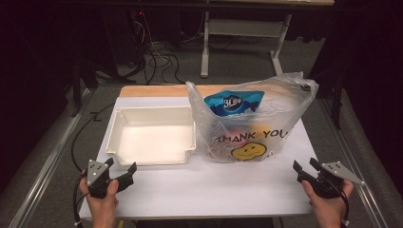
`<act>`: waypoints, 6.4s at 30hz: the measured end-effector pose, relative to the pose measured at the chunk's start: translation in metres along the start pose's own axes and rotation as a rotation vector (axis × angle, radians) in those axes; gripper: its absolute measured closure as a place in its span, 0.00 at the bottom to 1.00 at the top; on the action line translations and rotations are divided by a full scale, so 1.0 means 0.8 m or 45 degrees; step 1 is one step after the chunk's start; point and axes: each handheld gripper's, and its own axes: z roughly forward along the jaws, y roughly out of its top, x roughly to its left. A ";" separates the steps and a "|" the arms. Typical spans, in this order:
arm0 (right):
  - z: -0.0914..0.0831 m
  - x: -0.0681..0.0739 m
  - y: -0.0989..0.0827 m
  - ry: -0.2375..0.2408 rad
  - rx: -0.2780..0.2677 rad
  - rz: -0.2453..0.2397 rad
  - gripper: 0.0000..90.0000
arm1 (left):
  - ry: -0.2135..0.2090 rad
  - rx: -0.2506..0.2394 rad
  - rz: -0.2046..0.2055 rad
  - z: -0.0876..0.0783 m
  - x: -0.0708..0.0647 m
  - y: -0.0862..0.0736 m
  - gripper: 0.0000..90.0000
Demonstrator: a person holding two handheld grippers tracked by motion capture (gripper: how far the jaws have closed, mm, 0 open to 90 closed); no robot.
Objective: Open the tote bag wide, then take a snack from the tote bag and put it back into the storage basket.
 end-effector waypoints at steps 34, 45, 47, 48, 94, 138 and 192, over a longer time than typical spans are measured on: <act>0.003 0.052 0.166 0.168 -0.194 -0.007 0.18 | -0.372 -0.075 0.111 0.054 -0.166 0.144 0.18; 0.001 0.042 0.202 0.150 -0.242 0.032 0.18 | -0.392 -0.140 0.134 0.066 -0.205 0.192 0.17; 0.005 0.041 0.208 0.154 -0.243 0.036 0.25 | -0.395 -0.151 0.130 0.069 -0.208 0.199 0.17; 0.007 0.041 0.209 0.163 -0.244 0.033 0.33 | -0.383 -0.162 0.119 0.071 -0.210 0.204 0.18; 0.115 0.019 0.014 0.106 0.401 -0.036 1.00 | -0.379 0.551 -0.016 0.179 -0.223 -0.005 1.00; 0.110 0.055 0.125 0.137 0.120 -0.113 1.00 | -0.237 0.337 0.081 0.167 -0.241 0.059 0.99; 0.077 0.043 0.007 0.272 0.255 0.086 0.92 | -0.405 0.506 0.074 0.174 -0.239 -0.010 0.95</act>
